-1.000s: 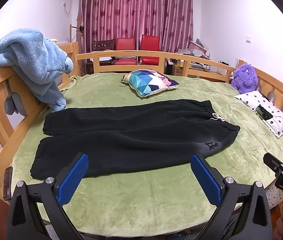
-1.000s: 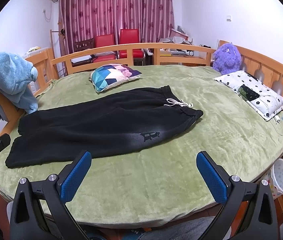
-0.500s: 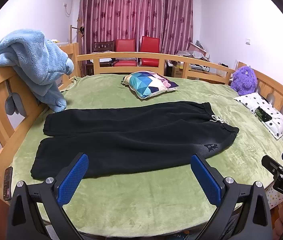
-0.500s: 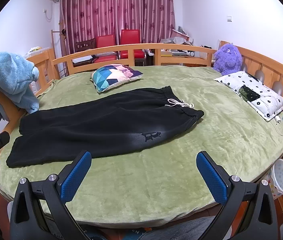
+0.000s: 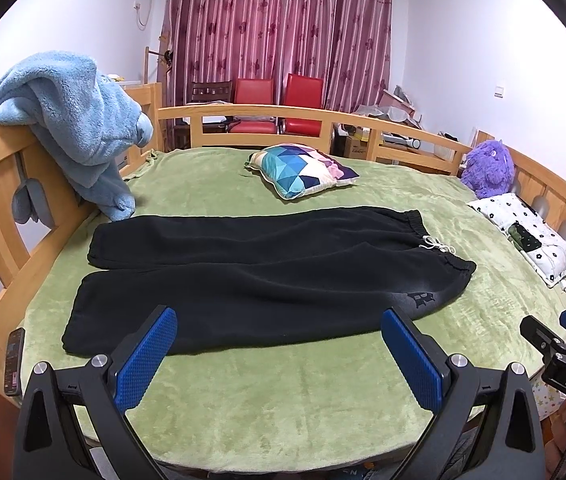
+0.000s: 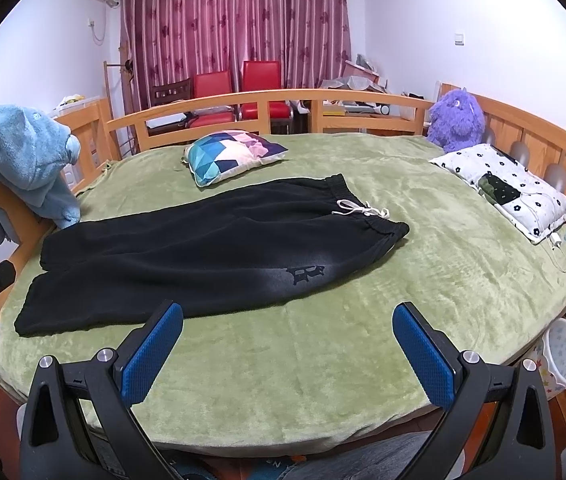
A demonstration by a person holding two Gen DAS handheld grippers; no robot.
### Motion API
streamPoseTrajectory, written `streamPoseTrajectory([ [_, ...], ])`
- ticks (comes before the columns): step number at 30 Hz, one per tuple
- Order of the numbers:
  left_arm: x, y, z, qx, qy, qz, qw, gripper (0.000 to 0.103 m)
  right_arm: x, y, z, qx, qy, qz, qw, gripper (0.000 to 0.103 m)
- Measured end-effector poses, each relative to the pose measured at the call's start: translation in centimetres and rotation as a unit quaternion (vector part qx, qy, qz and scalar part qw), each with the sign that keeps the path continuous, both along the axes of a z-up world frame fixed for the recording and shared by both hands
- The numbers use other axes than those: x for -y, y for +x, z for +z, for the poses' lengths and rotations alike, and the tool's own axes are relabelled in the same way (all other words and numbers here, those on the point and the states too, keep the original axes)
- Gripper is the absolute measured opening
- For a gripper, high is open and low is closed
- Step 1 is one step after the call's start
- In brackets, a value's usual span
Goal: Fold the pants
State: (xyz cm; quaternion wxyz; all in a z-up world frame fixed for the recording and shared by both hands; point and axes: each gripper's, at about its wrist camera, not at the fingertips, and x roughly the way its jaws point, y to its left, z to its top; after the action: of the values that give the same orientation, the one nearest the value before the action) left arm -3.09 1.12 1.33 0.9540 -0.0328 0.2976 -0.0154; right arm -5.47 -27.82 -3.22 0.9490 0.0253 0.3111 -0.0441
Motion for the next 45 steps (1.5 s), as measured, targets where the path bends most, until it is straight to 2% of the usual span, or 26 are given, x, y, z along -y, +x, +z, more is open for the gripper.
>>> streamPoseTrajectory([
  [13, -0.3, 0.1, -0.3, -0.003, -0.002, -0.001, 1.0000, 0.103, -1.3, 0.6, -0.7, -0.012, -0.025, -0.007, 1.000, 0.103],
  [22, -1.1, 2.7, -1.3, -0.016, 0.002, 0.008, 0.9998, 0.103, -2.6, 2.5, -1.2, -0.015, -0.052, -0.021, 0.998, 0.103],
  [26, -2.4, 4.7, -3.0, -0.028, 0.009, 0.021, 0.9993, 0.103, -2.7, 4.0, -2.6, -0.005, -0.039, -0.007, 0.999, 0.103],
  [29, -3.6, 6.2, -5.2, -0.046, 0.011, 0.026, 0.9986, 0.103, -2.2, 6.0, -4.3, -0.024, -0.014, 0.008, 1.000, 0.103],
  [33, -5.6, 8.0, -8.5, -0.083, 0.018, 0.037, 0.9957, 0.102, -1.4, 8.8, -7.0, -0.042, -0.014, -0.020, 0.999, 0.103],
  [35, -7.4, 8.7, -10.0, -0.091, -0.003, 0.048, 0.9947, 0.096, -1.2, 10.2, -8.4, -0.045, -0.024, -0.024, 0.998, 0.099],
  [38, -10.0, 9.5, -12.1, -0.110, -0.044, 0.065, 0.9907, 0.092, -0.7, 12.0, -10.1, -0.055, -0.033, -0.033, 0.997, 0.094],
  [40, -11.3, 9.7, -13.5, -0.119, -0.062, 0.077, 0.9880, 0.077, -0.3, 13.2, -11.3, -0.059, -0.032, -0.032, 0.997, 0.091],
  [41, -11.9, 9.9, -14.3, -0.125, -0.069, 0.084, 0.9862, 0.072, -0.1, 13.8, -11.7, -0.058, -0.040, -0.037, 0.997, 0.089],
  [43, -13.4, 10.2, -16.0, -0.139, -0.086, 0.099, 0.9816, 0.070, 0.4, 14.8, -12.5, -0.064, -0.037, -0.040, 0.996, 0.082],
  [45, -14.6, 10.5, -17.4, -0.152, -0.103, 0.103, 0.9776, 0.070, 1.2, 16.0, -13.5, -0.084, -0.014, -0.035, 0.996, 0.075],
])
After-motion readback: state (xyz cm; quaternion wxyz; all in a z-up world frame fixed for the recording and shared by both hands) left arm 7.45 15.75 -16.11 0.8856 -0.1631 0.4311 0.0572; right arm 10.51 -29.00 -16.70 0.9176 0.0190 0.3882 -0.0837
